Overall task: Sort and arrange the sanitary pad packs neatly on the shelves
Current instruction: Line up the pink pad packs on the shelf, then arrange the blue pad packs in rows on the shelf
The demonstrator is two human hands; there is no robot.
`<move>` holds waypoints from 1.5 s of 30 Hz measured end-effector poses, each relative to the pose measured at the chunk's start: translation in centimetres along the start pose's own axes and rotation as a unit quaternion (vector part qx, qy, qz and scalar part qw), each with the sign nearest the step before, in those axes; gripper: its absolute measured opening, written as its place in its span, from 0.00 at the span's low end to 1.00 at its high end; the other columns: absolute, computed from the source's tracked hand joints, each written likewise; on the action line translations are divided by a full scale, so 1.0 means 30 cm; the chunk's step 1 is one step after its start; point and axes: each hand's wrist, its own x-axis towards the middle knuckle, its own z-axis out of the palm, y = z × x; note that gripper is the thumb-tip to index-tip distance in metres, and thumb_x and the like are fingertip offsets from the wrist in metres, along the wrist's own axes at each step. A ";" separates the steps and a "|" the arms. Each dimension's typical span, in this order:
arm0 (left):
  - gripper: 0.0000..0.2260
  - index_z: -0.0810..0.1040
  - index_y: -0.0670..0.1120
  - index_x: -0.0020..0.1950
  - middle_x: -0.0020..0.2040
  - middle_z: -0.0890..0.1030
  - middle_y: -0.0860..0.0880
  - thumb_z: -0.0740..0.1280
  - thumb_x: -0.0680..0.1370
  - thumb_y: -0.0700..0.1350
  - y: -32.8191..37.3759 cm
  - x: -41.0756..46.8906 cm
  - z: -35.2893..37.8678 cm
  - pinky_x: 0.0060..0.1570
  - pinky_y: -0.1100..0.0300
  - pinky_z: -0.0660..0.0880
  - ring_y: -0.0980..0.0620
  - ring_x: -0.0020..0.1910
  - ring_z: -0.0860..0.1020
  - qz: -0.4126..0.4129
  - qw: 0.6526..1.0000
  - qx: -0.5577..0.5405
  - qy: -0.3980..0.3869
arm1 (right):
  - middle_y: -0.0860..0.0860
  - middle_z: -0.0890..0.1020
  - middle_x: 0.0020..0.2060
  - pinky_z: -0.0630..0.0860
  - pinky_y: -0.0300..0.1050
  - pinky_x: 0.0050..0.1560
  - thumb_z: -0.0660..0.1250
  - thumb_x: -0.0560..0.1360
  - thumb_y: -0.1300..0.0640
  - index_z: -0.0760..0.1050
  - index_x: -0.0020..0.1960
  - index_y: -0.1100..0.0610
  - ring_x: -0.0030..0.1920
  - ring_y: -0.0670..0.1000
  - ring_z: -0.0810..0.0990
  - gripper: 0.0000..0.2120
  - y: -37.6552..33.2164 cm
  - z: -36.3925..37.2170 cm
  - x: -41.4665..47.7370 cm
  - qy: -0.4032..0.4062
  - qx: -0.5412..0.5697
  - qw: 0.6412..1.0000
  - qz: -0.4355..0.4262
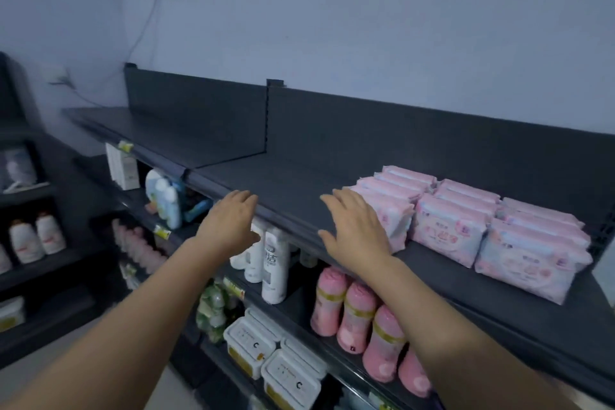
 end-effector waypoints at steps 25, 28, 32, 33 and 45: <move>0.25 0.67 0.46 0.68 0.68 0.69 0.47 0.69 0.74 0.50 -1.390 -0.543 -0.207 0.65 0.51 0.67 0.46 0.70 0.65 -0.267 0.948 0.166 -0.053 | 0.54 0.73 0.60 0.66 0.49 0.59 0.62 0.77 0.49 0.69 0.61 0.55 0.63 0.57 0.69 0.16 -1.295 0.589 0.557 -0.152 0.036 0.973 -0.170; 0.23 0.68 0.46 0.69 0.69 0.69 0.48 0.67 0.75 0.47 -1.520 -0.585 -0.231 0.66 0.52 0.66 0.47 0.71 0.64 -0.285 0.941 0.176 -0.042 | 0.54 0.73 0.60 0.67 0.50 0.59 0.65 0.75 0.48 0.69 0.63 0.53 0.63 0.56 0.69 0.19 -1.434 0.631 0.609 -0.159 0.043 0.968 -0.191; 0.24 0.66 0.46 0.72 0.71 0.68 0.48 0.66 0.76 0.47 -1.664 -0.621 -0.261 0.67 0.52 0.65 0.48 0.72 0.63 -0.311 0.929 0.194 -0.045 | 0.55 0.72 0.63 0.68 0.51 0.61 0.66 0.75 0.49 0.67 0.66 0.54 0.65 0.57 0.68 0.22 -1.601 0.687 0.682 -0.161 0.042 0.961 -0.219; 0.25 0.66 0.46 0.72 0.71 0.68 0.48 0.66 0.76 0.48 -1.698 -0.626 -0.266 0.67 0.53 0.65 0.48 0.72 0.63 -0.314 0.927 0.199 -0.044 | 0.54 0.71 0.63 0.68 0.51 0.61 0.67 0.74 0.48 0.66 0.67 0.54 0.66 0.57 0.67 0.24 -1.639 0.701 0.702 -0.167 0.040 0.959 -0.226; 0.20 0.70 0.47 0.65 0.63 0.73 0.49 0.67 0.75 0.50 -2.129 -0.576 -0.288 0.61 0.54 0.69 0.48 0.65 0.69 -0.376 0.900 0.217 -0.039 | 0.54 0.71 0.65 0.67 0.50 0.64 0.67 0.74 0.48 0.65 0.70 0.54 0.67 0.56 0.66 0.27 -2.057 0.936 1.024 -0.169 0.065 0.937 -0.299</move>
